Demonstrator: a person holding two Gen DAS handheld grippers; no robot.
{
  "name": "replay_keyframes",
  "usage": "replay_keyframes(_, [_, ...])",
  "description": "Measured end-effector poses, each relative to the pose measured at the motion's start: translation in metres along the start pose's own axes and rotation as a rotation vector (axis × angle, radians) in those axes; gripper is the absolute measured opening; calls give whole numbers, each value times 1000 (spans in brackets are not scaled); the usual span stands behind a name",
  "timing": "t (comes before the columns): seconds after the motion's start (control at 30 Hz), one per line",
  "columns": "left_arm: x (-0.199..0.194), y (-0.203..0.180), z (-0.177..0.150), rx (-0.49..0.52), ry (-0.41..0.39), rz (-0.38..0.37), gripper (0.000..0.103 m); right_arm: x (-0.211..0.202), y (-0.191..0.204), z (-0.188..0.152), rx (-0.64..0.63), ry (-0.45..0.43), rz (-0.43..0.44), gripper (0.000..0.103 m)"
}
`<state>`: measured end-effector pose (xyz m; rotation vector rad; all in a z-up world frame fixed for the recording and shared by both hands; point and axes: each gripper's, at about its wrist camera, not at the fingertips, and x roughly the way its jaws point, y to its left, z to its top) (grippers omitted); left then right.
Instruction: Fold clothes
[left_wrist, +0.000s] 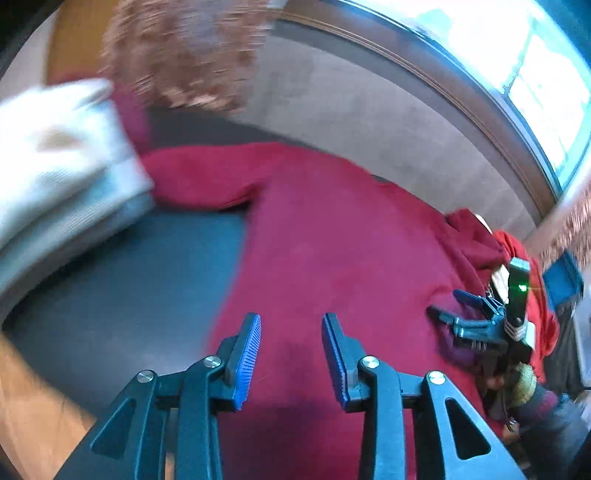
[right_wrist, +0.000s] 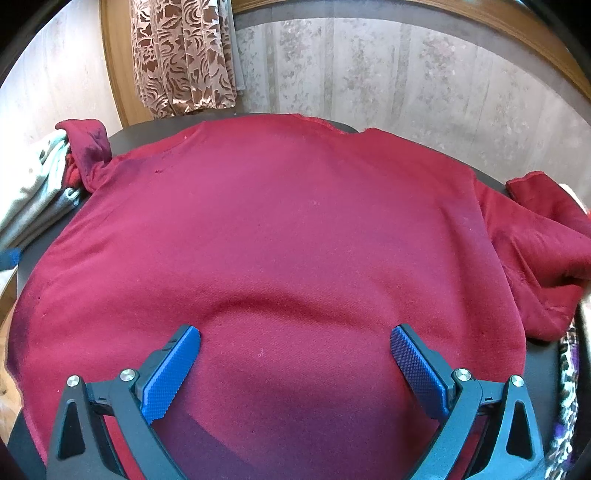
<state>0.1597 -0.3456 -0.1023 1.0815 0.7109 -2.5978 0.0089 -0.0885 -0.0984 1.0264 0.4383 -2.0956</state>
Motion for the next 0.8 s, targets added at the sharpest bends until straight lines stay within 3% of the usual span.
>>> replay_keyframes(0.1, [40, -36, 28, 69, -21, -29, 35, 0, 0, 0, -6, 6, 7, 103])
replay_keyframes(0.27, [86, -46, 40, 81, -9, -39, 36, -3, -5, -1, 4, -8, 11, 103])
replay_keyframes(0.4, [121, -53, 49, 85, -1, -52, 37, -27, -59, 17, 104, -56, -66, 102])
replay_keyframes(0.6, [121, -19, 49, -65, -10, -220, 37, -61, -139, 43, 254, -128, -182, 97])
replay_keyframes(0.8, [119, -13, 41, -93, -21, -255, 37, -92, -220, 68, 407, -186, -292, 98])
